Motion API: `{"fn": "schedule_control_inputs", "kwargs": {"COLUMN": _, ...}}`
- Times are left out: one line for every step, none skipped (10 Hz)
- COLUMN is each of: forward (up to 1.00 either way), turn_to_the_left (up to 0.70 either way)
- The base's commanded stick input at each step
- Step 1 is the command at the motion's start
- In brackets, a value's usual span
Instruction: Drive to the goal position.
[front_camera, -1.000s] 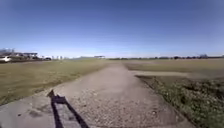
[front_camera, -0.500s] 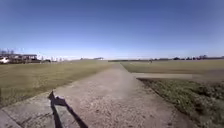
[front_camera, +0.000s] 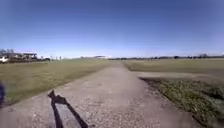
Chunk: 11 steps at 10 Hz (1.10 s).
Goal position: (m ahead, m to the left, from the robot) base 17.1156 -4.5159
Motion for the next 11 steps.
{"fn": "schedule_control_inputs", "kwargs": {"forward": 0.70, "turn_to_the_left": 0.00}}
{"fn": "schedule_control_inputs", "kwargs": {"forward": 0.70, "turn_to_the_left": 0.00}}
{"fn": "schedule_control_inputs", "kwargs": {"forward": 0.70, "turn_to_the_left": 0.00}}
{"fn": "schedule_control_inputs", "kwargs": {"forward": 0.70, "turn_to_the_left": 0.00}}
{"fn": "schedule_control_inputs", "kwargs": {"forward": 0.70, "turn_to_the_left": 0.00}}
{"fn": "schedule_control_inputs", "kwargs": {"forward": 0.70, "turn_to_the_left": 0.00}}
{"fn": "schedule_control_inputs", "kwargs": {"forward": 0.70, "turn_to_the_left": 0.00}}
{"fn": "schedule_control_inputs", "kwargs": {"forward": 0.70, "turn_to_the_left": 0.00}}
{"fn": "schedule_control_inputs", "kwargs": {"forward": 0.70, "turn_to_the_left": 0.00}}
{"fn": "schedule_control_inputs", "kwargs": {"forward": 0.70, "turn_to_the_left": 0.00}}
{"fn": "schedule_control_inputs", "kwargs": {"forward": 0.70, "turn_to_the_left": 0.00}}
